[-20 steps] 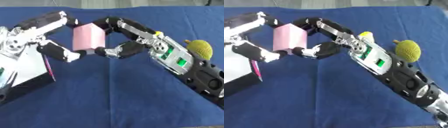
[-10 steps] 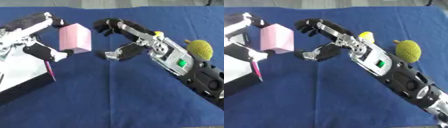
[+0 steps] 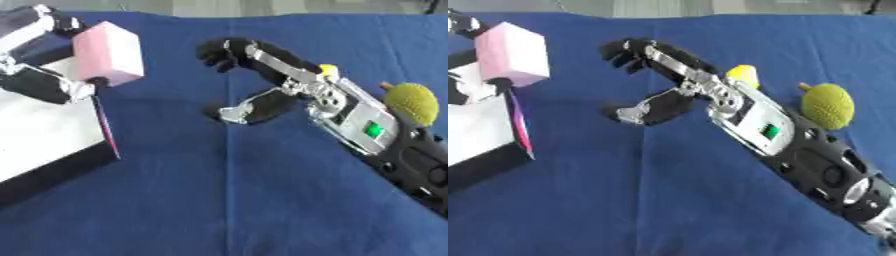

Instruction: Pick up the objects with one hand, pass them to the other hand, and then place them into the box on the other side of the table.

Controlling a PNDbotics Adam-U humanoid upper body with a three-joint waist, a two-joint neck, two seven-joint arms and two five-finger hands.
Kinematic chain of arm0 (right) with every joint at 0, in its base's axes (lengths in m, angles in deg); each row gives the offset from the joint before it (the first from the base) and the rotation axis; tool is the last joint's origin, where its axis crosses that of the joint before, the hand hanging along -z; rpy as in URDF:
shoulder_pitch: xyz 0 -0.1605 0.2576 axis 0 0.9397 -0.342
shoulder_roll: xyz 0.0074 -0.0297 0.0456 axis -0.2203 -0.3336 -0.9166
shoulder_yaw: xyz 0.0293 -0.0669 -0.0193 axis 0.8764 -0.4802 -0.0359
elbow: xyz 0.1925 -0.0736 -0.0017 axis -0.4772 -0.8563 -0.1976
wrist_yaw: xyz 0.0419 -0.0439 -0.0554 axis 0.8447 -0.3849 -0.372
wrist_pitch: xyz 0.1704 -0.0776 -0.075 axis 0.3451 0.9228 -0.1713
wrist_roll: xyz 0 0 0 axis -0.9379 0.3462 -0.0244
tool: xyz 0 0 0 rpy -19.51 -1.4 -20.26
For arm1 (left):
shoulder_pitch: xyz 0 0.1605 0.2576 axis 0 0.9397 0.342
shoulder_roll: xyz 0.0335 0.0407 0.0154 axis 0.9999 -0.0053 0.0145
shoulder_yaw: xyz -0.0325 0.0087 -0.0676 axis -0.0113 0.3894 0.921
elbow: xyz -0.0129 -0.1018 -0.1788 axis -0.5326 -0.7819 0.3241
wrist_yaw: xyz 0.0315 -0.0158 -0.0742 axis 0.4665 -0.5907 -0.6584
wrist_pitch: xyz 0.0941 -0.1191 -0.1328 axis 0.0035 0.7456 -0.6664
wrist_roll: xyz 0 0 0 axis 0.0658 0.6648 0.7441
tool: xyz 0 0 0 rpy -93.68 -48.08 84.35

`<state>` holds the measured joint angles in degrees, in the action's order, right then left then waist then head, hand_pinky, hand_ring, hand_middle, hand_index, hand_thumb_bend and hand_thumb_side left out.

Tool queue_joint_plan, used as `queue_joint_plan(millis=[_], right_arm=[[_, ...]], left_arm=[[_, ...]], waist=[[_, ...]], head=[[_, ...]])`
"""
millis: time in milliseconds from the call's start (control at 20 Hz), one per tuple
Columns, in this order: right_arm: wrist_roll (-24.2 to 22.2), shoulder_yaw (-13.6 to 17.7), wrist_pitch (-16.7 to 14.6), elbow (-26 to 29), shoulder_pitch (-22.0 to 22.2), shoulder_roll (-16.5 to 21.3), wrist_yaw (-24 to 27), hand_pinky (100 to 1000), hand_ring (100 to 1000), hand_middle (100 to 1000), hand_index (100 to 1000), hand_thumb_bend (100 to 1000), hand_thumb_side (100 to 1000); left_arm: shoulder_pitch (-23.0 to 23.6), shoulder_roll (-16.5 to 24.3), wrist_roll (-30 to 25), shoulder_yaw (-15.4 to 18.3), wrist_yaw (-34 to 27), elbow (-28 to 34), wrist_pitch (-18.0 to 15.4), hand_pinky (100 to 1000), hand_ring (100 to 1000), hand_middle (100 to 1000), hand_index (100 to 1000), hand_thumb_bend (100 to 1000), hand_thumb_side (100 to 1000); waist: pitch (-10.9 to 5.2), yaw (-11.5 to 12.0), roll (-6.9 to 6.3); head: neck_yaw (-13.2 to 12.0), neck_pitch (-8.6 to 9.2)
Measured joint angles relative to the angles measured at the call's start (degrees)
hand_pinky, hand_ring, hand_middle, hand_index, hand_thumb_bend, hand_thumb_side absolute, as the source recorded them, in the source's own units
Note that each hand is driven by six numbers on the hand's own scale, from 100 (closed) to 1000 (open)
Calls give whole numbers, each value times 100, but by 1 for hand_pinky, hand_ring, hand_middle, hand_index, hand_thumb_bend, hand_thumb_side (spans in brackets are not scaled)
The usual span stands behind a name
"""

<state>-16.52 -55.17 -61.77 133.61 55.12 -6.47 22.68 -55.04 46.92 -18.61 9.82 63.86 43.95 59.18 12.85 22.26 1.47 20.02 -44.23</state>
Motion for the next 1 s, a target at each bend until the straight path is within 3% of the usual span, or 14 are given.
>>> queue_joint_plan(millis=[450, 1000], right_arm=[[-123, -41, -40, 0, 54, 0, -154, 813, 847, 829, 890, 441, 296], [-179, -83, -53, 0, 102, 0, -378, 816, 847, 830, 882, 465, 275]], left_arm=[[83, 361, 39, 277, 106, -553, -3, 868, 754, 498, 390, 100, 220], [190, 478, 105, 569, 460, -1306, -84, 869, 697, 506, 403, 100, 212]], waist=[[0, -23, 0], [0, -25, 0]], head=[[-282, 1], [-597, 60]])
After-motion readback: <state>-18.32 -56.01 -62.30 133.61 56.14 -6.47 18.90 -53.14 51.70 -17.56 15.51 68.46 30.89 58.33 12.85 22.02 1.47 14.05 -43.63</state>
